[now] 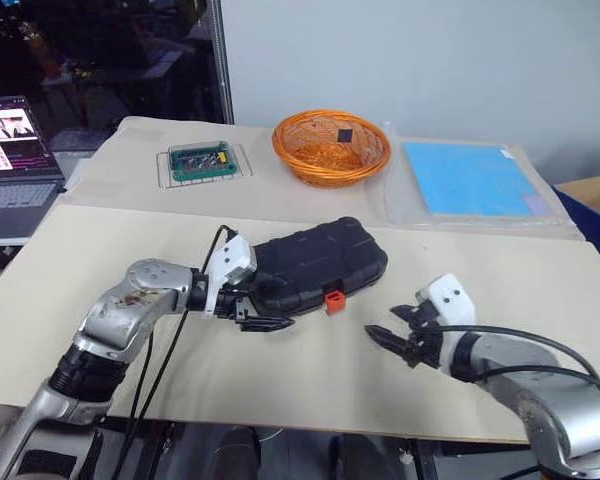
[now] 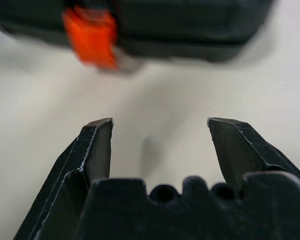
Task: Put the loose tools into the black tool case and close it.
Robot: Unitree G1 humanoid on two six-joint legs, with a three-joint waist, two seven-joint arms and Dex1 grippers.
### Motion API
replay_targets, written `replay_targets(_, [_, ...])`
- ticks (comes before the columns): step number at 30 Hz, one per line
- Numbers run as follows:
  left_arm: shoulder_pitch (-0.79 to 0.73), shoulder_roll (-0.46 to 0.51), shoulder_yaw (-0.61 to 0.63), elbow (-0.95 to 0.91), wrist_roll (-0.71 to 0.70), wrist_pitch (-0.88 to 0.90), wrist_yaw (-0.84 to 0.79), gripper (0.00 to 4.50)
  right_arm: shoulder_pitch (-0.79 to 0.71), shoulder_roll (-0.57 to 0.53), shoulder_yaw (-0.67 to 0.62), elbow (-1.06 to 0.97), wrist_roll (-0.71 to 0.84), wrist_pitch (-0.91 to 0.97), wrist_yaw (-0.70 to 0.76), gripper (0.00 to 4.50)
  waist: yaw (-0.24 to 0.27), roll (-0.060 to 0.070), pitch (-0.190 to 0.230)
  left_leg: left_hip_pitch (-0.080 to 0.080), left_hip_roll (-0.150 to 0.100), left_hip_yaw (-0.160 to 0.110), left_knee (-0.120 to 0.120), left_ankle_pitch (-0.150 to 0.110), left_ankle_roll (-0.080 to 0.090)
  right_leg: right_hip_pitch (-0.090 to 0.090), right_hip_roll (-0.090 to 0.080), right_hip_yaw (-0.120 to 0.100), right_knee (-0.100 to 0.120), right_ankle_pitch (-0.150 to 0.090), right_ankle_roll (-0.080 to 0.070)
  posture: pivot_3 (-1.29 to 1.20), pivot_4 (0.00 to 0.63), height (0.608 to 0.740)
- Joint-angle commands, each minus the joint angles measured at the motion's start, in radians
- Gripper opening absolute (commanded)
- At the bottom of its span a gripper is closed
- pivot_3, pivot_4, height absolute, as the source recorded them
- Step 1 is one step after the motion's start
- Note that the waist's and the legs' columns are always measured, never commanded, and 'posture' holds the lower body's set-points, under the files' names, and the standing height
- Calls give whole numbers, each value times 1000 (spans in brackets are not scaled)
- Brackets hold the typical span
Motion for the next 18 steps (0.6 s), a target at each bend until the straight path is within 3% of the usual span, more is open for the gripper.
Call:
replay_targets(1, [-7,-1,-79,68,72,11,-22,4500,-19,46,48,-9,-19,-4,-84,3513,-1,2,-2,0,-1,0,0,0,0,0,0,0,0,0,0,0,150,740])
replay_targets(9, [-13,-5,-79,68,76,-2,-70,4500,-88,153,195,108,-80,-95,-184,3513,-3,4,-6,7,0,0,-1,0,0,6,0,0,0,-2,-3,0,150,740])
replay_targets(18, [-15,12,-61,27,74,22,-81,4500,-125,220,250,186,-114,-154,-232,3513,-3,4,-6,7,0,0,-1,0,0,6,0,0,0,-2,-2,0,150,740])
